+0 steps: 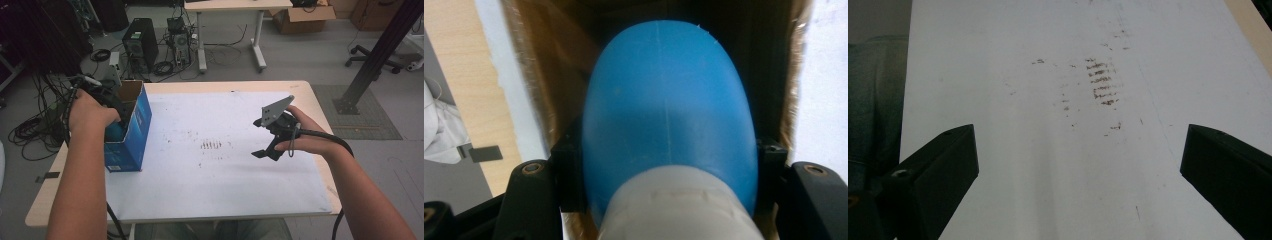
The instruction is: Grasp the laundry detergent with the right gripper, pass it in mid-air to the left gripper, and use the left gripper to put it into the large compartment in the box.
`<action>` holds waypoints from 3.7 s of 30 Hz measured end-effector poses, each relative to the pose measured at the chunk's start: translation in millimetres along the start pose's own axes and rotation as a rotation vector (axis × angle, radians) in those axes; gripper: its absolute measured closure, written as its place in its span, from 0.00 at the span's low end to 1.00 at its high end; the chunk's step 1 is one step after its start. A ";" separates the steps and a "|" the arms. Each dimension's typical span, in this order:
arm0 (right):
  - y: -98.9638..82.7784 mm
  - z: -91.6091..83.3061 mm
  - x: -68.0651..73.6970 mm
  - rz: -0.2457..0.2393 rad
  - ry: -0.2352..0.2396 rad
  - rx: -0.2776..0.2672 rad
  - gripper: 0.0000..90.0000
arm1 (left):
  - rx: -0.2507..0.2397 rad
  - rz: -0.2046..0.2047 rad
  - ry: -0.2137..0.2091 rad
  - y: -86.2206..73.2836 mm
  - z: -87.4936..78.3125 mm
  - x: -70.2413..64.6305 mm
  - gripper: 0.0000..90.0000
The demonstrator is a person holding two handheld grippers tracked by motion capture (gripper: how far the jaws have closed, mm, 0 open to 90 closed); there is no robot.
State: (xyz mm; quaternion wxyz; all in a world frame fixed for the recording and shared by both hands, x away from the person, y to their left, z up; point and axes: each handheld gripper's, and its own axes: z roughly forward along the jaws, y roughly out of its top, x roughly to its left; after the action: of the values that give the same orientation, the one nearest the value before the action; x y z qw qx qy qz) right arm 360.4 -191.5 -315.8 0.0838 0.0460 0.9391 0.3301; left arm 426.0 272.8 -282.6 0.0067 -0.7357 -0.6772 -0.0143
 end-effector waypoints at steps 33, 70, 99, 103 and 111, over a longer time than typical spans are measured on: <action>-4.6 -0.7 1.7 0.007 0.002 0.006 0.02 | -0.014 -0.023 -0.016 -1.7 20.7 1.0 0.41; -4.6 -0.8 4.1 -0.001 0.002 -0.004 0.02 | -0.063 -0.001 0.029 -7.6 -13.6 -2.3 0.23; 3.1 -20.7 -4.4 0.002 -0.024 0.013 0.02 | -0.166 0.287 0.033 -13.4 -99.8 -62.5 0.00; 6.8 -27.1 -9.4 0.004 -0.035 0.026 0.02 | -0.183 0.447 0.028 -13.4 -113.3 -87.8 0.00; 17.4 -38.3 -16.1 -0.006 -0.051 0.056 0.02 | -0.206 0.793 0.068 -23.6 -127.5 -136.7 0.00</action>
State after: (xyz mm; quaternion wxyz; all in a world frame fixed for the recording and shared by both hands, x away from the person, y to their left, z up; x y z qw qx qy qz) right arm 369.6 -203.7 -273.5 0.1072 0.0539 0.9457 0.3022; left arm 389.7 134.9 -159.5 -0.0397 -0.9356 -0.3354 -0.1025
